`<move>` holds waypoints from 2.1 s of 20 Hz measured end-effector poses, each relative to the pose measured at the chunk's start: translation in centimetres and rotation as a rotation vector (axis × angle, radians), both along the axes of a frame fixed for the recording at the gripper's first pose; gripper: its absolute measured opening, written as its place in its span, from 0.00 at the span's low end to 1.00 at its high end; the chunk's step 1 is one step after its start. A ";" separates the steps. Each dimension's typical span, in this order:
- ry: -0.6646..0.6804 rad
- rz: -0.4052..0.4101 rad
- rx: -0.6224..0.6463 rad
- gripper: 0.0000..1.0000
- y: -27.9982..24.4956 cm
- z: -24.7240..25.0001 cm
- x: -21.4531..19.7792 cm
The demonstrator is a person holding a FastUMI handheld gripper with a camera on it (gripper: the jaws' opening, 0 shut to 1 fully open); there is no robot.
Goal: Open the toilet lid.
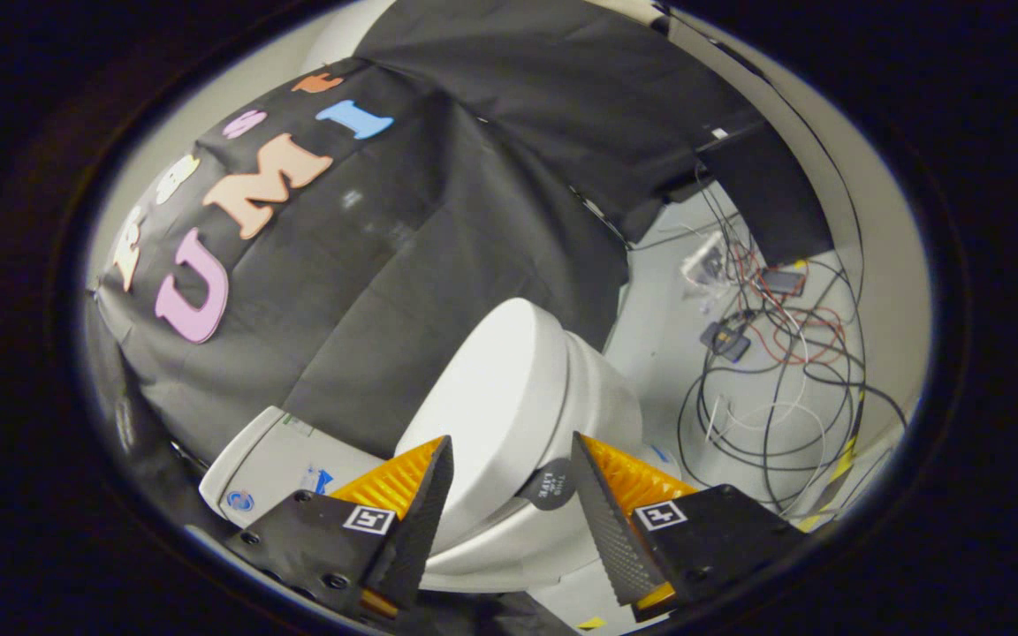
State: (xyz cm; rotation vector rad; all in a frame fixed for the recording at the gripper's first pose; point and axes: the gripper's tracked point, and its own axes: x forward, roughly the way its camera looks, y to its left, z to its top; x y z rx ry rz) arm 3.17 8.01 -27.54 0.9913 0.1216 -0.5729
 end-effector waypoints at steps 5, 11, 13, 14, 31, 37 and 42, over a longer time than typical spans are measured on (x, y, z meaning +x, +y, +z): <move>0.079 -0.007 0.069 0.83 0.4 -3.4 0.4; 0.060 0.015 0.186 0.35 1.0 -4.2 1.5; 0.038 0.002 0.229 0.23 0.8 -4.8 2.3; 0.018 0.009 0.248 0.23 1.1 -4.5 2.5; -0.154 0.172 -0.078 0.23 3.2 7.5 4.6; -0.200 0.265 -0.240 0.23 6.7 13.9 6.6; -0.205 0.353 -0.359 0.23 10.0 17.4 8.3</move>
